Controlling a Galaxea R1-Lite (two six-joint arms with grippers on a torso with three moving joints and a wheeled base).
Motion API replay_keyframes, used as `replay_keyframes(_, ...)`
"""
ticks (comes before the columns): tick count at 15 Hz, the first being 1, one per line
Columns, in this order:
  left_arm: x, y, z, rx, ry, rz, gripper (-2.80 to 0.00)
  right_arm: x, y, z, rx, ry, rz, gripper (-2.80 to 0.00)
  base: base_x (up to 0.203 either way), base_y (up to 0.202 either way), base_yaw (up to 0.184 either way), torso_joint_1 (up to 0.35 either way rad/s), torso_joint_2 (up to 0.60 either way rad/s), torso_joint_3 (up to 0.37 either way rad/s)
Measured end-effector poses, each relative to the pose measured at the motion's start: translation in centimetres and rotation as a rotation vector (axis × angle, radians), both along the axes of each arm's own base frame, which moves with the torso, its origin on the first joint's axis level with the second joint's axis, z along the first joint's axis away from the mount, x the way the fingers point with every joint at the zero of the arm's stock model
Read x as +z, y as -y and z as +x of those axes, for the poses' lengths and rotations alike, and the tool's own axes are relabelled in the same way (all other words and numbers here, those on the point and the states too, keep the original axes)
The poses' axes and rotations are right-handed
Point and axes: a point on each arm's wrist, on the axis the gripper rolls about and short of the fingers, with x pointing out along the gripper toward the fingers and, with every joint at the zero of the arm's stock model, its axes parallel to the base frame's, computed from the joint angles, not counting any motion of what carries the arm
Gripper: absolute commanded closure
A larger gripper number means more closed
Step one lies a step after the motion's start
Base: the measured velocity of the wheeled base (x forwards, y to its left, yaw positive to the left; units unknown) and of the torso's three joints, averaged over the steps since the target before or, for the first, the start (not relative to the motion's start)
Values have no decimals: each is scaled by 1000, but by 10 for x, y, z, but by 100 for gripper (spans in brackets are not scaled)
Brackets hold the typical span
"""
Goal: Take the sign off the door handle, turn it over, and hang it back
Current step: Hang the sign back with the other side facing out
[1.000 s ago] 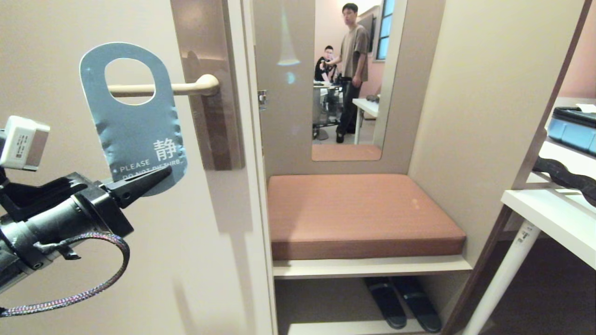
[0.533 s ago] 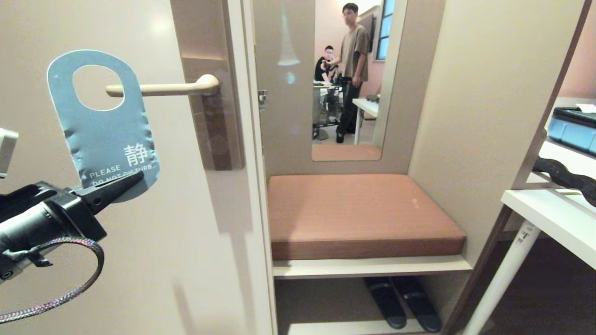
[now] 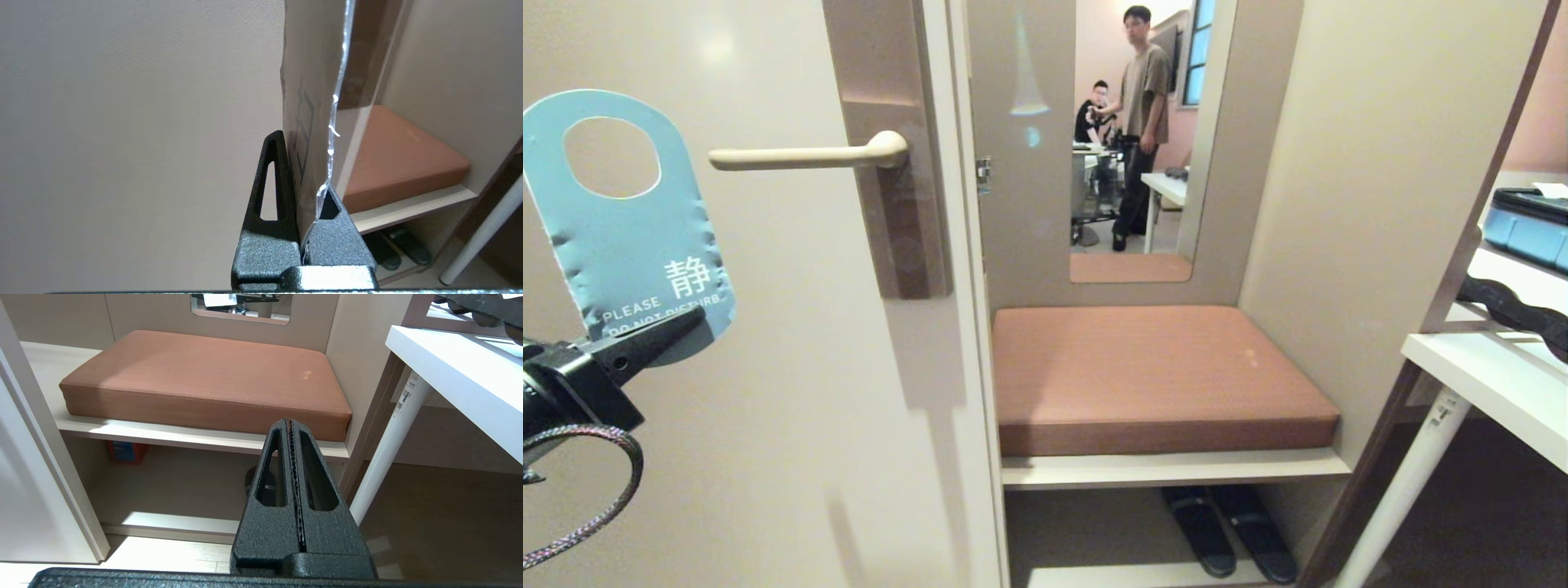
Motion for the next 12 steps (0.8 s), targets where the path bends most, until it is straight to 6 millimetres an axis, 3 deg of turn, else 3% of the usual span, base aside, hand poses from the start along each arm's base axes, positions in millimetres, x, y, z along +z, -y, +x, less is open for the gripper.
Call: replay_keyframes(12, -9, -12, 15, 67, -44, 78, 0, 0, 0, 0, 1, 0, 0, 0, 0, 0, 0, 0, 0, 0)
